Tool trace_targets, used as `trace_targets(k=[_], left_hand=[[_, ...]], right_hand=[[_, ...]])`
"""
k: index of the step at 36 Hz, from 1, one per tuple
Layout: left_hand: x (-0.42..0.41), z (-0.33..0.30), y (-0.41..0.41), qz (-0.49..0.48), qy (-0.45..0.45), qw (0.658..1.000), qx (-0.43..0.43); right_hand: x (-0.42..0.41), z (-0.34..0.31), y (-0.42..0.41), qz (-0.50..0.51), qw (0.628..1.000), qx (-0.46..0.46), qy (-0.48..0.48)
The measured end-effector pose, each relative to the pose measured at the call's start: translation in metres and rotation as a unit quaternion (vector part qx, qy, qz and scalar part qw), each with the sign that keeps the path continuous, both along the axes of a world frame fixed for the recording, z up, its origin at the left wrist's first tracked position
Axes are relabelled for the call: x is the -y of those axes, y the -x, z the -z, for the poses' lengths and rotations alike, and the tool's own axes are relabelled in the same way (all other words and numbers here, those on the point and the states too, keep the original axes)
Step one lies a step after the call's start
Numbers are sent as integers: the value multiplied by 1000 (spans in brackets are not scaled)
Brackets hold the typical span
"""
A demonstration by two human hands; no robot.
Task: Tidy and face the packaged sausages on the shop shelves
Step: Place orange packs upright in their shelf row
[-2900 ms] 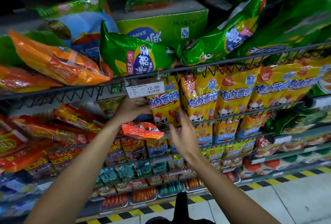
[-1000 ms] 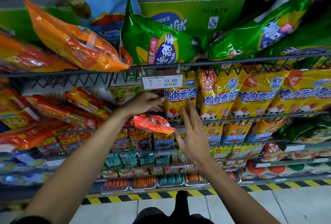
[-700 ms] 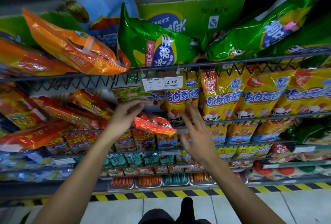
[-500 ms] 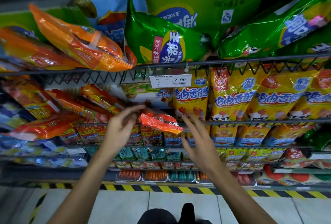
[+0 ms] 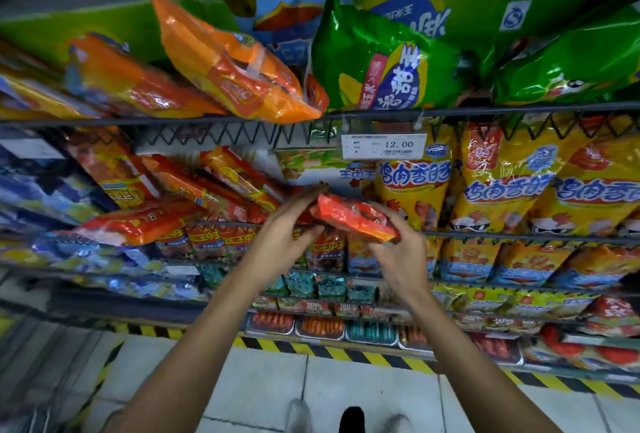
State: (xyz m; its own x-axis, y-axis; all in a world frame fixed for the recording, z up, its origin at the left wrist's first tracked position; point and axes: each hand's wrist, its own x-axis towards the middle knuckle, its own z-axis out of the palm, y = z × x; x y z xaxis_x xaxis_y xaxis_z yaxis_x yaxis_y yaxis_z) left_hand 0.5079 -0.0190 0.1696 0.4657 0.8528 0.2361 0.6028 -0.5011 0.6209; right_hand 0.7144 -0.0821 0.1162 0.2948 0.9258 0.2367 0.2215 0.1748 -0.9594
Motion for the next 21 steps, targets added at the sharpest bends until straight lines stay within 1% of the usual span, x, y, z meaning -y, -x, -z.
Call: trace_targets(k=[3, 6, 9, 12, 15, 21], left_hand=[[-10, -6, 2, -7, -30, 999, 40], [-18, -13, 6, 10, -30, 996, 84], [-29, -17, 15, 38, -11, 993, 109], [-39, -16, 24, 75, 17, 993, 89], [-41, -12, 27, 83, 64, 992, 76], [-46, -6, 27, 88, 118, 982, 121]], right_hand=[[-1, -12, 6, 54, 998, 5, -17], [0, -28, 17, 92, 995, 8, -46], [0, -42, 29, 128, 990, -3, -64], [-1, -52, 37, 142, 987, -4, -69], [-3, -59, 41, 154, 985, 9, -79], [-7, -54, 43, 157, 987, 15, -41]])
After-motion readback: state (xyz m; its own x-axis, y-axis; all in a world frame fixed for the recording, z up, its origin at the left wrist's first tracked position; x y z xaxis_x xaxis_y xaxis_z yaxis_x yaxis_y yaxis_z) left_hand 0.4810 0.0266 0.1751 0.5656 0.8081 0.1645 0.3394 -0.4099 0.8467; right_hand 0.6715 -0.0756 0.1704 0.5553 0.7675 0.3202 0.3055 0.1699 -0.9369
